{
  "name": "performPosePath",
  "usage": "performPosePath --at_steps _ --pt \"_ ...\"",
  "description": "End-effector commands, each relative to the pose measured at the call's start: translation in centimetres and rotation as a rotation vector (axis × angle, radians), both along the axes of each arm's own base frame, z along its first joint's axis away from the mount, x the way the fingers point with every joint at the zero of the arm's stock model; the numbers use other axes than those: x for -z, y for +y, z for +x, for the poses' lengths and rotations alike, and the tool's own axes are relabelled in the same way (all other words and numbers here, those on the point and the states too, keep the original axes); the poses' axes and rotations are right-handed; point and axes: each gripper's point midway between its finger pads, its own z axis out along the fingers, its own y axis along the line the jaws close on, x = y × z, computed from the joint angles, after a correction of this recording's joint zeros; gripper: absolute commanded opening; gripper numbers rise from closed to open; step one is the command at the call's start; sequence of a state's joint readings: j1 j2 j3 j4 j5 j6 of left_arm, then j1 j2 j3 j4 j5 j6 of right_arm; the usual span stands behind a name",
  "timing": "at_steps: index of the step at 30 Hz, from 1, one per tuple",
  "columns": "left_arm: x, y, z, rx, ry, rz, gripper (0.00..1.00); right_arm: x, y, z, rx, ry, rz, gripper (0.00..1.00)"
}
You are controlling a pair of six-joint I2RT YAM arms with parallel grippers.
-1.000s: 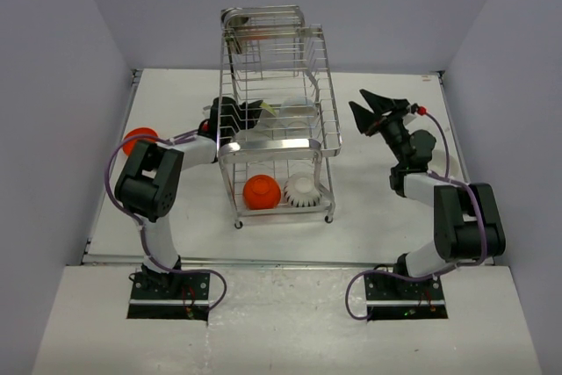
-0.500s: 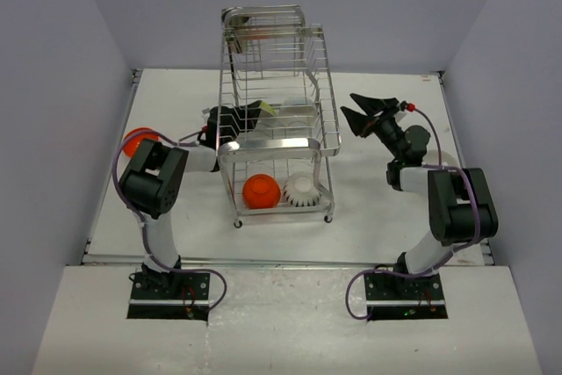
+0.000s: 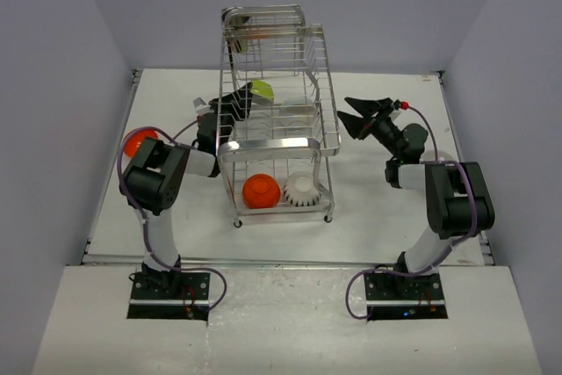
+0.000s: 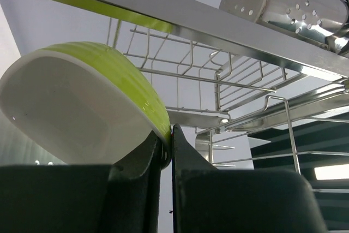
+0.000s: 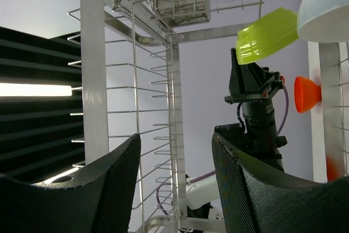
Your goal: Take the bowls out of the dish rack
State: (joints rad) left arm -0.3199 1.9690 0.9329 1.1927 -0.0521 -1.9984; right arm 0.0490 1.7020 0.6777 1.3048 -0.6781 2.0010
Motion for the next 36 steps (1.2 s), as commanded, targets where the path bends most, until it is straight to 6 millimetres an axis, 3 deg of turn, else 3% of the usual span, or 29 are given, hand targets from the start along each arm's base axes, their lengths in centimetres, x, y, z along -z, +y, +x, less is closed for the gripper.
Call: performPosePath --at_steps 1,3,4,6,10,12,13,14,18,19,20,21,22,23,24,25,27,28,33,36 --pt "-3.6 1.4 -1.6 0.003 -0.08 -0.159 0.0 -2.2 0.0 -1.5 -0.033 -0.083 0.029 0.56" --pt "-4.3 1.6 -2.3 0.006 -0.085 -0.157 0.0 -1.4 -0.1 -1.3 -0.019 -0.036 0.021 0.56" --pt "-4.5 1.7 -2.6 0.014 -0.088 -0.152 0.0 -2.0 -0.1 -1.6 -0.006 -0.051 0.007 0.56" --pt "-5.1 2.2 -3.4 0.018 -0.087 -0.126 0.0 -0.6 -0.2 -1.1 0.022 0.044 -0.018 0.56" --pt "-6.9 2.9 -5.0 0.065 -0.091 -0.019 0.0 -1.2 -0.6 -0.4 0.113 0.069 -0.145 0.57" --pt "-6.5 3.7 -4.9 0.057 -0.07 0.06 0.0 -1.9 0.1 0.2 0.098 0.108 -0.205 0.56" --pt "-6.8 3.9 -4.9 0.077 -0.046 0.106 0.0 -0.9 0.3 0.3 0.095 0.157 -0.245 0.56" --pt "-6.8 4.1 -4.9 0.071 -0.051 0.178 0.0 -1.8 0.7 0.6 0.087 0.143 -0.252 0.56" --pt "-7.6 5.2 -4.6 0.079 0.001 0.403 0.0 -0.9 1.7 1.3 0.07 0.214 -0.255 0.55" --pt "-5.7 6.2 -4.9 0.086 0.118 0.47 0.0 -0.4 2.3 1.1 0.056 0.242 -0.258 0.55" --pt "-7.0 6.6 -4.6 0.074 0.106 0.59 0.0 -0.5 2.5 1.4 0.068 0.248 -0.256 0.55" --pt "-7.0 7.2 -4.7 0.066 0.138 0.655 0.0 0.0 2.9 1.7 0.064 0.269 -0.245 0.54" --pt "-4.4 8.4 -5.5 0.066 0.258 0.792 0.0 0.1 3.8 1.6 0.048 0.284 -0.24 0.54" --pt "-6.1 9.1 -5.4 0.041 0.258 0.854 0.0 0.5 4.0 2.0 0.065 0.302 -0.233 0.54" --pt "-6.0 9.7 -5.7 0.03 0.285 0.914 0.0 0.8 4.3 2.2 0.071 0.33 -0.212 0.53" --pt "-4.0 11.3 -6.6 0.025 0.389 1.025 0.0 1.1 4.9 2.1 0.071 0.344 -0.201 0.52" --pt "-4.9 13.1 -7.1 -0.019 0.424 1.128 0.0 1.3 4.9 2.7 0.114 0.365 -0.162 0.52" --pt "-4.3 14.6 -8.1 -0.044 0.483 1.213 0.0 1.9 5.5 2.8 0.118 0.385 -0.157 0.51" --pt "-3.3 18.9 -11.2 -0.124 0.643 1.42 0.0 3.3 5.8 3.8 0.218 0.443 -0.115 0.46" --pt "-2.1 21.2 -13.0 -0.14 0.766 1.521 0.0 4.3 5.5 4.9 0.284 0.467 -0.186 0.46"
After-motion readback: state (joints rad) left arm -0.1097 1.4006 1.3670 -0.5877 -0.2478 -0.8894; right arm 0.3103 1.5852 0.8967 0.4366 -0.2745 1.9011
